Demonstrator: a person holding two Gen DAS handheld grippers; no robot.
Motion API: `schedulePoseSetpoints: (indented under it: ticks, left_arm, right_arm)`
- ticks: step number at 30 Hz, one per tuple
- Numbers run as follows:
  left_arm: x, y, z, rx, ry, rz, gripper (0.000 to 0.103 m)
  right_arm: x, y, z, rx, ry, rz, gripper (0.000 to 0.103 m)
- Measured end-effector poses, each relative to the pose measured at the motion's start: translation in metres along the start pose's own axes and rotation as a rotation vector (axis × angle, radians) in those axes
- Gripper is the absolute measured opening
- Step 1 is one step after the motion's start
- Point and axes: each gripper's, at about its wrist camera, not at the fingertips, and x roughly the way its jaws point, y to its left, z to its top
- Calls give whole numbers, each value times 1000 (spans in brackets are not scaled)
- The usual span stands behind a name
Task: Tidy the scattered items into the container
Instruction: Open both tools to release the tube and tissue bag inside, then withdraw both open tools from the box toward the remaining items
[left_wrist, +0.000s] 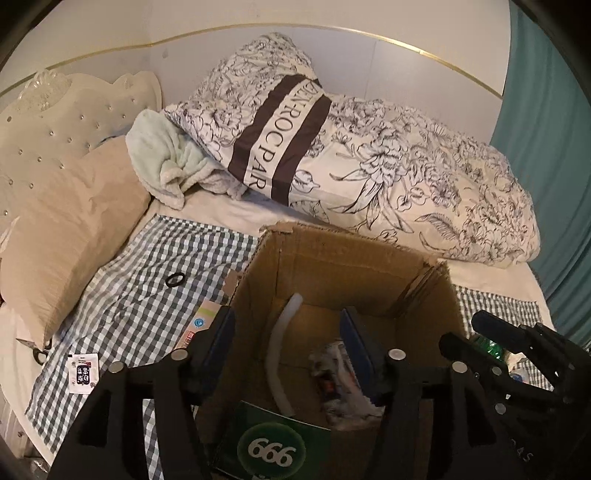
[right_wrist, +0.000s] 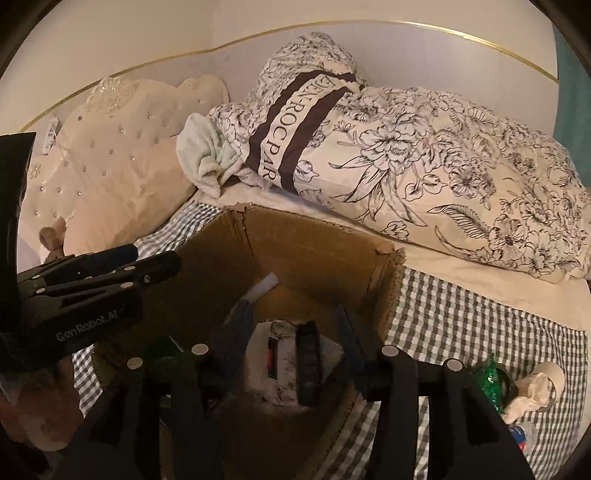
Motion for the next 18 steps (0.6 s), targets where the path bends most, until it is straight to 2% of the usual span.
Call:
schedulePoseSetpoints:
  ticks: [5, 10, 15, 18]
  left_arm:
    - [-24, -7, 5, 5, -31, -3, 65]
    - [-51, -16, 7, 11, -65, -11, 73]
    - [-79, -29, 8, 28, -97, -17, 75]
    - [-95, -36, 8, 33, -117, -20, 81]
  right_arm:
    - [-26, 0, 4, -2, -33, -9, 47]
    - [-58, -3, 4, 1, -70, -21, 47]
    - [-87, -7, 3, 10, -100, -36, 47]
    - [-104, -10, 2, 15, -118, -46, 47]
